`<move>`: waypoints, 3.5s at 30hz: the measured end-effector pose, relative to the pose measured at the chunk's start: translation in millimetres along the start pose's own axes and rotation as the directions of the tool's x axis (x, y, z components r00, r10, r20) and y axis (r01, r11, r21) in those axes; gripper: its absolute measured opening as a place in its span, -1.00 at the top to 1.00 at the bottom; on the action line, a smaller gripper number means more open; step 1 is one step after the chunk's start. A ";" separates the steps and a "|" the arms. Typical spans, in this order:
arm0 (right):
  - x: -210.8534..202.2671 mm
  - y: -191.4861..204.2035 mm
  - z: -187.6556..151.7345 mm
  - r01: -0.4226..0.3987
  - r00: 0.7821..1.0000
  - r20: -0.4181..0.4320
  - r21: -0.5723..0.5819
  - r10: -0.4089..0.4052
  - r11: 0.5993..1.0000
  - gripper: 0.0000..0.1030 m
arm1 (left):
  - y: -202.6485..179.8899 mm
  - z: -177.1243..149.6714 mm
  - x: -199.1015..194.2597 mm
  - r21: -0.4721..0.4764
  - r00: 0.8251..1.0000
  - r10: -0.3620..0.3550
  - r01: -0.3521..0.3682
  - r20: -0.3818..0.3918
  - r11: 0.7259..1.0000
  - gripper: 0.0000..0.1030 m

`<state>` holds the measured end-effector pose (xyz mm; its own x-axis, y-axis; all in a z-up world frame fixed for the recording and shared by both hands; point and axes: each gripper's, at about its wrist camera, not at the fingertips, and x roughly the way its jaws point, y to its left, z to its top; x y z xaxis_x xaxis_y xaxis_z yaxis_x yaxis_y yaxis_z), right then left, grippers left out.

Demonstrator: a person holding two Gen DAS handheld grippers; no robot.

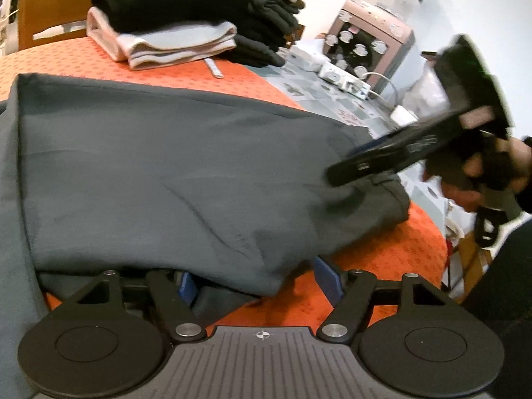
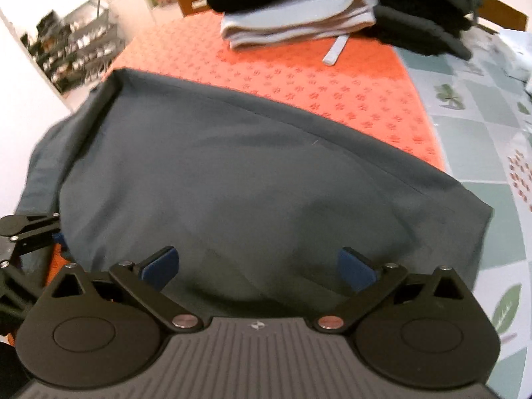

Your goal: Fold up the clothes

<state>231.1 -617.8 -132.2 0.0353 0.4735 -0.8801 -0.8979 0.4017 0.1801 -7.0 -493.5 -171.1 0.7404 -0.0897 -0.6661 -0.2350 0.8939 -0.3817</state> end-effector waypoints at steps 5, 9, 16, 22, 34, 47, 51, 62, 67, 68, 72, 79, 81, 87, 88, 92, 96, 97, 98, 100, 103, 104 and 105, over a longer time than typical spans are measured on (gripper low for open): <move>26.1 2.6 -4.2 0.098 0.992 -0.069 -0.073 -0.103 0.992 -0.92 | 1.0 -10.6 -20.1 -0.011 0.999 -0.048 0.048 -0.005 0.999 -0.11; 33.5 2.6 -12.6 0.125 0.988 -0.072 -0.105 -0.133 0.987 -0.95 | -4.1 -20.4 -34.8 -0.014 0.997 -0.070 0.070 -0.019 0.997 -0.10; 36.6 2.1 -11.5 0.128 0.987 -0.079 -0.108 -0.137 0.986 -1.00 | -11.1 -30.9 -50.8 -0.052 0.998 -0.059 0.059 -0.004 0.997 -0.07; 35.8 2.0 -13.2 0.120 0.989 -0.072 -0.113 -0.128 0.986 -1.00 | -16.7 -49.5 -54.5 -0.102 1.000 0.006 -0.005 0.014 0.995 0.24; 1.8 14.9 -10.6 -0.075 0.996 0.025 -0.163 0.080 0.984 -0.29 | -7.5 -34.3 -37.0 -0.124 0.976 0.212 -0.205 0.046 0.971 0.73; 41.9 112.7 -1.2 -0.208 0.977 -0.076 -0.541 0.199 0.815 -0.27 | -3.0 -52.3 -29.9 -0.278 0.967 0.246 -0.217 0.073 0.936 0.83; 51.4 128.9 -3.7 -0.195 0.979 -0.080 -0.608 0.185 0.769 0.05 | -1.2 -58.5 -29.6 -0.317 0.965 0.246 -0.207 0.086 0.925 0.85; 35.7 114.0 13.7 -0.196 0.974 -0.015 -0.554 0.226 0.809 0.97 | 0.1 -61.5 -29.9 -0.354 0.965 0.244 -0.196 0.097 0.914 0.86; 17.7 65.7 39.3 -0.138 0.984 0.041 -0.450 0.175 0.882 0.93 | 3.6 -61.2 -29.8 -0.365 0.969 0.230 -0.182 0.094 0.913 0.86; 17.3 54.8 42.9 -0.117 0.987 0.048 -0.431 0.152 0.895 0.84 | 4.2 -61.1 -29.7 -0.366 0.969 0.228 -0.180 0.093 0.913 0.86; 19.7 15.5 53.6 -0.040 0.996 0.065 -0.374 0.069 0.927 0.39 | 5.8 -61.0 -29.8 -0.366 0.971 0.221 -0.175 0.088 0.914 0.85; 33.1 -22.6 61.9 0.019 0.998 0.065 -0.347 0.004 0.938 0.33 | 5.7 -52.6 -29.5 -0.365 0.972 0.218 -0.173 0.085 0.915 0.82; 37.2 -31.8 64.3 0.034 0.998 0.066 -0.345 -0.011 0.938 0.27 | 7.7 -47.8 -29.1 -0.371 0.973 0.211 -0.161 0.096 0.914 0.80; 53.6 -12.6 80.1 0.015 0.996 0.082 -0.484 0.029 0.875 0.25 | 13.6 -46.5 -19.5 -0.401 0.975 0.209 -0.161 0.078 0.902 0.80; 57.0 -9.7 82.9 0.010 0.996 0.082 -0.504 0.036 0.864 0.25 | 13.8 -46.8 -19.5 -0.404 0.975 0.208 -0.160 0.078 0.900 0.80; 69.7 -3.7 90.9 -0.013 0.997 0.060 -0.553 0.056 0.833 0.26 | 15.0 -48.1 -19.2 -0.415 0.974 0.212 -0.162 0.078 0.895 0.77; 78.0 -6.1 94.6 -0.065 0.995 0.024 -0.555 0.095 0.829 0.40 | 14.0 -48.5 -18.4 -0.417 0.973 0.217 -0.165 0.079 0.894 0.78; 78.8 -7.9 96.0 -0.080 0.994 0.016 -0.543 0.105 0.836 0.41 | 13.8 -48.5 -18.2 -0.418 0.973 0.218 -0.166 0.079 0.893 0.78; 79.5 -9.6 97.4 -0.094 0.993 0.007 -0.532 0.116 0.841 0.43 | 13.6 -48.4 -17.9 -0.418 0.972 0.219 -0.167 0.079 0.893 0.78; 79.9 -10.8 97.4 -0.112 0.991 0.002 -0.537 0.134 0.836 0.60 | 12.9 -48.0 -17.2 -0.419 0.972 0.222 -0.170 0.078 0.892 0.79; 77.9 -10.0 94.9 -0.118 0.989 0.007 -0.552 0.146 0.826 0.84 | 12.0 -47.1 -16.2 -0.416 0.971 0.226 -0.176 0.075 0.892 0.79; 75.5 -10.9 94.8 -0.115 0.989 0.017 -0.546 0.149 0.830 0.85 | 11.6 -46.8 -16.2 -0.415 0.971 0.229 -0.179 0.074 0.892 0.80; 72.5 -11.8 94.7 -0.111 0.988 0.029 -0.542 0.151 0.833 0.87 | 11.5 -46.6 -16.0 -0.414 0.970 0.231 -0.182 0.072 0.892 0.81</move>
<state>285.8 -513.9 -156.5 -0.0881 0.5512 -0.8297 -0.9897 -0.1431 0.0100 -51.0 -502.2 -194.7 0.7096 0.1513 -0.6882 -0.6049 0.6318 -0.4848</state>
